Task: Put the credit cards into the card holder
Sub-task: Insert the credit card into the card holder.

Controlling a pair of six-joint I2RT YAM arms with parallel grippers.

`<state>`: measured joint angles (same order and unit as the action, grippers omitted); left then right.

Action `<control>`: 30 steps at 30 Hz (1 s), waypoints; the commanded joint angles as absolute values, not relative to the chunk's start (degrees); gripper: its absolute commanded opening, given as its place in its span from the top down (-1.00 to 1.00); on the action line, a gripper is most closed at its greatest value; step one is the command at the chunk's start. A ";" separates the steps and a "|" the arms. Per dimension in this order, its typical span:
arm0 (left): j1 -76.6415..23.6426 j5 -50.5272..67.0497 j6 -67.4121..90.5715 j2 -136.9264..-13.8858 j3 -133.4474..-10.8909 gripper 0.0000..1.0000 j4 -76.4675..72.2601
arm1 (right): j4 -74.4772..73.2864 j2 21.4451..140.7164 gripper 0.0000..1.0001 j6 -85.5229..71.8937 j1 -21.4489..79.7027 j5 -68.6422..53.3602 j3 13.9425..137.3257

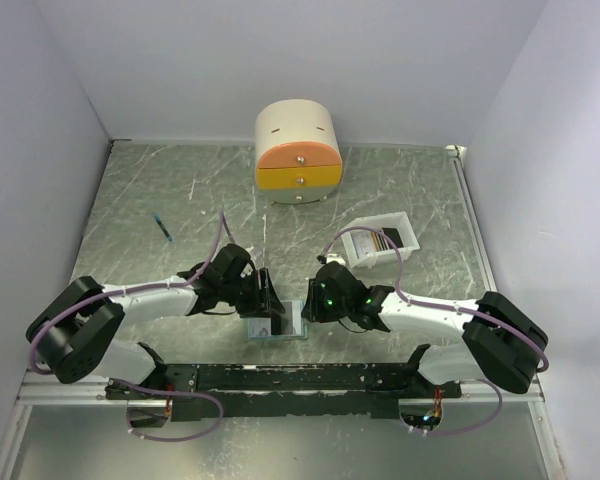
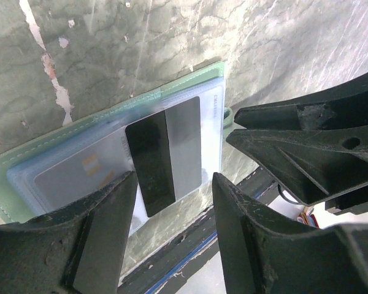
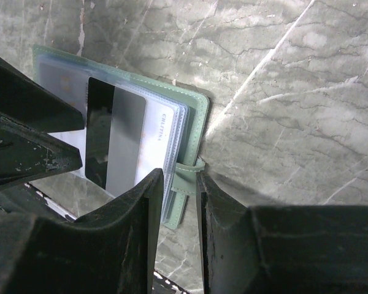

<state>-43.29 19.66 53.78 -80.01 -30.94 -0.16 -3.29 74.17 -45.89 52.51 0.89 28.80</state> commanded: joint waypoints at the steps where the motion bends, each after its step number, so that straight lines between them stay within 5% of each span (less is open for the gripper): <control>1: -43.68 18.77 53.19 -81.03 -29.77 -0.27 -1.77 | -2.74 74.38 0.43 -46.14 52.56 1.50 27.86; 30: -45.16 26.70 59.34 -85.63 -27.51 -0.26 -21.98 | 1.88 76.87 0.44 -46.73 53.88 -0.63 27.06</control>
